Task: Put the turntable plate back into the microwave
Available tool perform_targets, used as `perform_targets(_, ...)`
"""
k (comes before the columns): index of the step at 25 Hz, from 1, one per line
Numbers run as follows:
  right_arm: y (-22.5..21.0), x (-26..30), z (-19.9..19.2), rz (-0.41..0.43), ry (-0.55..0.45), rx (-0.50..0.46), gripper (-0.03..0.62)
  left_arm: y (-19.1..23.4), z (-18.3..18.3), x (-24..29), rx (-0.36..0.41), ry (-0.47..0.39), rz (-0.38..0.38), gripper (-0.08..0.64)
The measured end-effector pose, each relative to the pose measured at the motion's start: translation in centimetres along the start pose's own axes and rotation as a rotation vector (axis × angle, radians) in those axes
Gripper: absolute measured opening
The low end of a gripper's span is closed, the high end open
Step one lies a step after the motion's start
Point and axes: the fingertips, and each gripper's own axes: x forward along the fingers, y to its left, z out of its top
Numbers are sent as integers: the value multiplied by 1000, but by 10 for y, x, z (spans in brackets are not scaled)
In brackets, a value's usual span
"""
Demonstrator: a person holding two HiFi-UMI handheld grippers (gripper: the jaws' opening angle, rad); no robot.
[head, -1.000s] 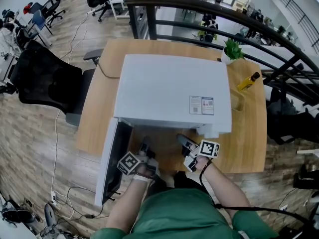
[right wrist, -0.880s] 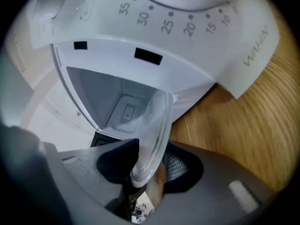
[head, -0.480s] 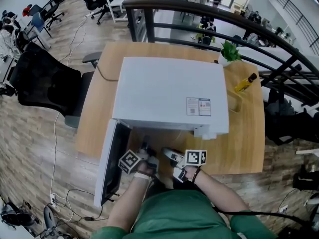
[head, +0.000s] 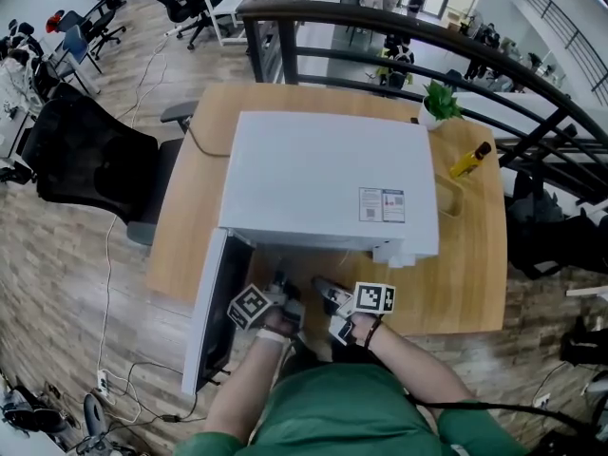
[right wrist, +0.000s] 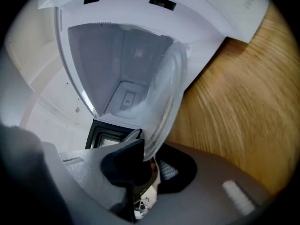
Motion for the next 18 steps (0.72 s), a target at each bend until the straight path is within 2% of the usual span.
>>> perform_targets(2,0,0,2,7,-13,16,77,-2,-2,0,34,18,-1,112)
perform_targets(6,0,4,7,10,-33,30,71,-5,-13,-4,63,57,-15,147)
perform_targets(11,-1,9,13,4,-48,37,69,-1,-28,-10,74,104,-13,146)
perform_targets(14,0,12,18,-3,-57,36,69,-5,-41,-10,98,162,-22,94)
perform_targets(18,-2,17,24,-16,-66,32,69,-7,-52,-2,136,204,-22,81)
